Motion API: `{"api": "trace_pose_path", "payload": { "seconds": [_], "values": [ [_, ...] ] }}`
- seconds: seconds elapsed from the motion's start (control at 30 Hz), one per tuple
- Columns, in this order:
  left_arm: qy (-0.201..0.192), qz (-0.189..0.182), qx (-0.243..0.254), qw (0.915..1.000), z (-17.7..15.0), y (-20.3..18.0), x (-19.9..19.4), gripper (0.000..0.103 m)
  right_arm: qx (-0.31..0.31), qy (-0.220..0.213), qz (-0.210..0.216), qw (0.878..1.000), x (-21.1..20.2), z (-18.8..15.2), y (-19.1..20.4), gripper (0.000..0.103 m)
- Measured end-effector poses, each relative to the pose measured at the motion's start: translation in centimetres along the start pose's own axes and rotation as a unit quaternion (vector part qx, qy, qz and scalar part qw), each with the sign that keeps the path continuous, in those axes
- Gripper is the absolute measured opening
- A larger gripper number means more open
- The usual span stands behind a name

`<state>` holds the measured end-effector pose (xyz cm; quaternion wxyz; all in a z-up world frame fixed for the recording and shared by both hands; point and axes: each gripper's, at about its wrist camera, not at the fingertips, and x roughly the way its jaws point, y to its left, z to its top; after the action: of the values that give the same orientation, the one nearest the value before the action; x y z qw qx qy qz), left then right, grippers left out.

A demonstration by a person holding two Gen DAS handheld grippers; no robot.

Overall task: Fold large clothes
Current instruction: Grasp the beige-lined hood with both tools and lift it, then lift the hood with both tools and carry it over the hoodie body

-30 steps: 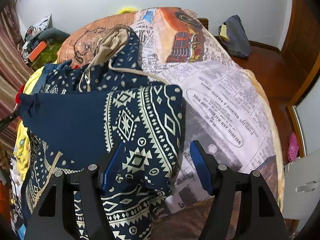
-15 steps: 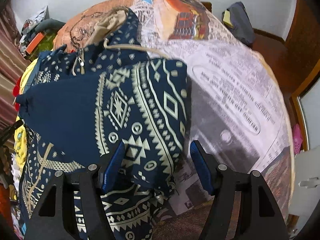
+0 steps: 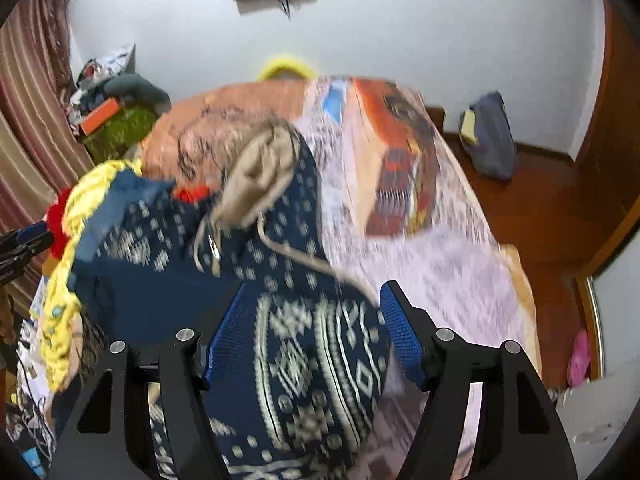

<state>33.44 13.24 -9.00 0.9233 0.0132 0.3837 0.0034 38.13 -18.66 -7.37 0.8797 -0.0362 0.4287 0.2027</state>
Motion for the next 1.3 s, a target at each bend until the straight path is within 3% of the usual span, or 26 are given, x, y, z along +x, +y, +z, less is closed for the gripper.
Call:
{"api": "trace_pose_path", "payload": {
  "seconds": [0.13,0.3,0.57,0.8,0.93,1.03,1.1,1.13,1.2,1.23,1.27,1.3],
  "values": [
    [-0.007,-0.026,0.006,0.9996,3.4,-1.7,2.0,0.065,-0.013,-0.015,-0.004,1.000,1.6,2.4,0.8,0.064],
    [-0.007,-0.032,-0.002,0.9995,6.2,-2.6,5.5,0.066,-0.002,0.002,0.016,1.000,5.1,4.5,1.2,0.064],
    [0.079,-0.077,-0.073,0.9913,8.5,-2.4,15.9,0.067,-0.008,0.049,0.015,0.999,12.3,6.9,2.2,0.064],
    [0.140,-0.069,-0.103,0.9824,8.9,-3.0,24.3,0.067,0.005,0.108,-0.003,0.994,19.7,8.0,1.2,0.064],
    [0.168,-0.046,-0.114,0.9780,8.8,-3.3,28.1,0.066,0.044,0.130,0.011,0.991,22.6,8.3,0.0,0.064],
    [0.175,-0.031,-0.111,0.9777,9.0,-3.7,29.8,0.067,0.073,0.143,0.027,0.987,24.2,8.2,-0.8,0.054],
    [0.184,-0.026,-0.118,0.9755,9.0,-3.6,30.7,0.066,0.079,0.129,0.031,0.988,24.2,8.3,-1.1,0.048],
    [0.190,-0.022,-0.127,0.9732,8.9,-3.5,31.3,0.059,0.080,0.127,0.033,0.988,24.2,8.4,-1.2,0.043],
    [0.202,-0.025,-0.136,0.9696,8.6,-3.3,32.1,0.038,0.088,0.122,0.043,0.988,24.0,8.5,-1.4,0.021],
    [0.208,-0.030,-0.143,0.9671,8.4,-3.3,32.5,0.020,0.093,0.122,0.048,0.987,24.0,8.5,-1.4,0.017],
    [0.212,-0.031,-0.145,0.9660,8.3,-3.3,32.7,0.011,0.093,0.121,0.050,0.987,23.8,8.5,-1.4,0.011],
    [0.210,-0.027,-0.142,0.9669,8.1,-3.5,32.7,0.011,0.086,0.115,0.045,0.989,23.5,8.5,-1.3,0.009]
  ]
}}
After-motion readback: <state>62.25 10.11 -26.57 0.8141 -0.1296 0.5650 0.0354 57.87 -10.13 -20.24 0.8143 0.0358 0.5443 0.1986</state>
